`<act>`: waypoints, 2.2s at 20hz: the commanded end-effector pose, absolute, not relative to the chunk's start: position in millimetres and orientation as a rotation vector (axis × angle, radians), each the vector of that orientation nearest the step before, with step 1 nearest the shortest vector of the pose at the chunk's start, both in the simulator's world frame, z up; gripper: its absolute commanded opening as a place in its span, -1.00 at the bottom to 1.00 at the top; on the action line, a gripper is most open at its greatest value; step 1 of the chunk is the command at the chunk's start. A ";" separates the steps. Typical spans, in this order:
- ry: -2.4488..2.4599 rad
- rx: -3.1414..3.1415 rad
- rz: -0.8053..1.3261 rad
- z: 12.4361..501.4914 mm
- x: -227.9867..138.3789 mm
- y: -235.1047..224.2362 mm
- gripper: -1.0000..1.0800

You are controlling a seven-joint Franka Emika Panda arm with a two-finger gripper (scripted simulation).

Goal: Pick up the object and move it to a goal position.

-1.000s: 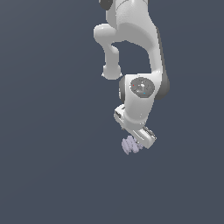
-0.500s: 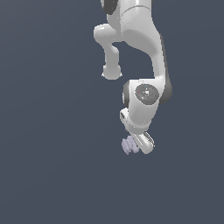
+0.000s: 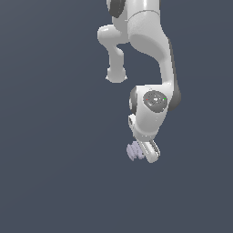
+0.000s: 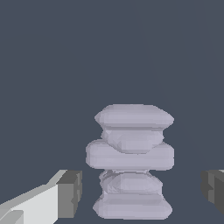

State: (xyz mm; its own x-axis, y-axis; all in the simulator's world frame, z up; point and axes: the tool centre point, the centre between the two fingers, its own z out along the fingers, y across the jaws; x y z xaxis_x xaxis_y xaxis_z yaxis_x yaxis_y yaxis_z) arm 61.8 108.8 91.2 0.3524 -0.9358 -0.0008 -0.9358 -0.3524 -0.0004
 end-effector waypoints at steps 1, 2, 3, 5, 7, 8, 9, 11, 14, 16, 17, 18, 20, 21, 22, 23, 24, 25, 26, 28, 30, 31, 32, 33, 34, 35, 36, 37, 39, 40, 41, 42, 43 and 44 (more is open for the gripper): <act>1.805 -2.571 0.000 90.3 62.2 109.4 0.92; 1.807 -2.570 0.000 90.2 62.3 109.5 0.92; 1.808 -2.569 0.000 90.2 62.3 109.4 0.92; 1.802 -2.573 0.000 89.9 62.1 109.5 0.92; 1.802 -2.573 0.000 86.7 62.0 109.7 0.92; 1.803 -2.572 0.000 84.0 62.0 109.4 0.92; 1.803 -2.572 0.000 80.4 61.9 109.6 0.92; 1.805 -2.571 0.000 71.0 61.6 109.3 0.92; 1.807 -2.570 0.000 53.7 61.0 109.4 0.92; 1.808 -2.569 0.000 45.5 60.8 109.0 0.92; 1.808 -2.569 0.000 42.7 60.9 109.2 0.92; 1.808 -2.569 0.000 40.8 61.0 109.3 0.92; 1.808 -2.569 0.000 39.4 61.7 109.4 0.92; 1.808 -2.569 0.000 39.8 62.1 109.4 0.92; 1.808 -2.569 0.000 40.1 62.2 109.4 0.92; 1.808 -2.569 0.000 40.1 62.2 109.4 -1.00; 1.808 -2.569 0.000 40.1 62.2 109.4 -1.00; 1.808 -2.569 0.000 40.1 62.2 109.4 -1.00; 1.808 -2.569 0.000 40.1 62.2 109.4 -1.00; 1.808 -2.569 0.000 40.1 62.2 109.4 -1.00; 1.808 -2.569 0.000 40.1 62.2 109.4 -1.00; 1.808 -2.569 0.000 40.1 62.2 109.4 -1.00; 1.808 -2.569 0.000 40.1 62.2 109.4 -1.00; 1.804 -2.555 -0.018 56.0 68.1 109.2 -1.00; 1.804 -2.555 -0.018 56.3 68.0 109.3 -1.00; 1.804 -2.555 -0.018 57.2 67.9 109.3 -1.00; 1.804 -2.555 -0.018 58.6 67.6 109.4 -1.00; 1.804 -2.555 -0.018 60.7 67.3 109.6 -1.00; 1.805 -2.555 -0.017 66.2 66.3 110.0 -1.00; 1.805 -2.555 -0.017 70.0 65.6 110.3 -1.00; 1.805 -2.555 -0.016 74.2 64.9 110.7 -1.00; 1.805 -2.555 -0.016 79.3 64.0 111.1 -1.00; 1.805 -2.555 -0.015 84.6 63.1 111.5 -1.00; 1.805 -2.555 -0.015 91.0 61.9 112.0 -1.00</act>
State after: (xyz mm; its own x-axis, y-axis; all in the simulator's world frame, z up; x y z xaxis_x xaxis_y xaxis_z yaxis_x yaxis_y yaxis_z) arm 63.0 111.1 81.8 0.3341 -0.9425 0.0005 -0.9424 -0.3341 -0.0149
